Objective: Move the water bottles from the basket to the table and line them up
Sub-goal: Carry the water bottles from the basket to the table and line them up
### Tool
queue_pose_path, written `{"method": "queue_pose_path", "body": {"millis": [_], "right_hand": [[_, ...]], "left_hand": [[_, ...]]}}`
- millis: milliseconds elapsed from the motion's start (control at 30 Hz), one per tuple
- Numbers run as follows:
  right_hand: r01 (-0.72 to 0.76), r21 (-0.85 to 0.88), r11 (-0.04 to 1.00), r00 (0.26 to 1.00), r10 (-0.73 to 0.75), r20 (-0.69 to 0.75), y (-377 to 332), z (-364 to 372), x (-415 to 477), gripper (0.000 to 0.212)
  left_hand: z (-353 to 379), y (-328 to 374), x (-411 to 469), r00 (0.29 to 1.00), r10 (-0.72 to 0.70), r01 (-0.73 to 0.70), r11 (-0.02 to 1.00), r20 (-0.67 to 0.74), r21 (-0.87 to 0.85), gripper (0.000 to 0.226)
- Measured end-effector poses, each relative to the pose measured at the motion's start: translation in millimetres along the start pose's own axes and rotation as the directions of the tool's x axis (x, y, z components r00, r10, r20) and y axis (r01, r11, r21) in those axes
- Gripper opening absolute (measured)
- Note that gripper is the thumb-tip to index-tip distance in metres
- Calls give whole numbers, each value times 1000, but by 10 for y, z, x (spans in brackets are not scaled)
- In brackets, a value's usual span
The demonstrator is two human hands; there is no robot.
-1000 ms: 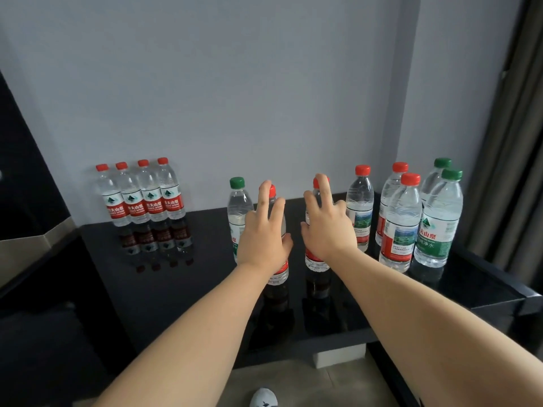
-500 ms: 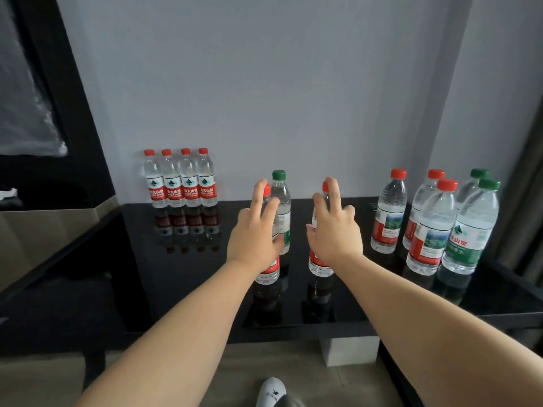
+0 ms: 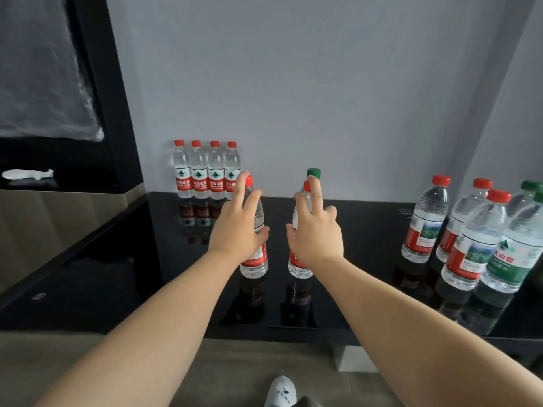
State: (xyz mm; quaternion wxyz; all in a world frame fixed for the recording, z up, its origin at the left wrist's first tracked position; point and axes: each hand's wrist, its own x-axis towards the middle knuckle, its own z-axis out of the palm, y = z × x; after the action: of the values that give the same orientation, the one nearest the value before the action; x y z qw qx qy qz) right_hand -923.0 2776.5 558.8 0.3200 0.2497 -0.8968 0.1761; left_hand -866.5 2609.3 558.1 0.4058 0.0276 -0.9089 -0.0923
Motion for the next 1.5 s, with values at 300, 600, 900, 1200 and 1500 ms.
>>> {"method": "queue_pose_path", "body": {"millis": [300, 600, 900, 1200, 1500], "right_hand": [[74, 32, 997, 997, -73, -9, -293, 129, 56, 63], [146, 20, 989, 987, -147, 68, -273, 68, 91, 68], [284, -92, 954, 957, -276, 95, -282, -47, 207, 69], [331, 35, 943, 926, -332, 179, -310, -190, 236, 91], [251, 157, 955, 950, -275, 151, -294, -219, 229, 73]], "left_hand": [[-110, -258, -2, 999, 16, -18, 998, 33, 59, 73], [-215, -254, -47, 996, 55, -61, 994, 69, 92, 74], [-482, -327, 160, 977, 81, -156, 903, 199, 399, 89], [-576, -278, 106, 959, -8, -79, 952, 282, 296, 92], [-622, -208, 79, 990, -2, -24, 983, 144, 180, 56]]}}
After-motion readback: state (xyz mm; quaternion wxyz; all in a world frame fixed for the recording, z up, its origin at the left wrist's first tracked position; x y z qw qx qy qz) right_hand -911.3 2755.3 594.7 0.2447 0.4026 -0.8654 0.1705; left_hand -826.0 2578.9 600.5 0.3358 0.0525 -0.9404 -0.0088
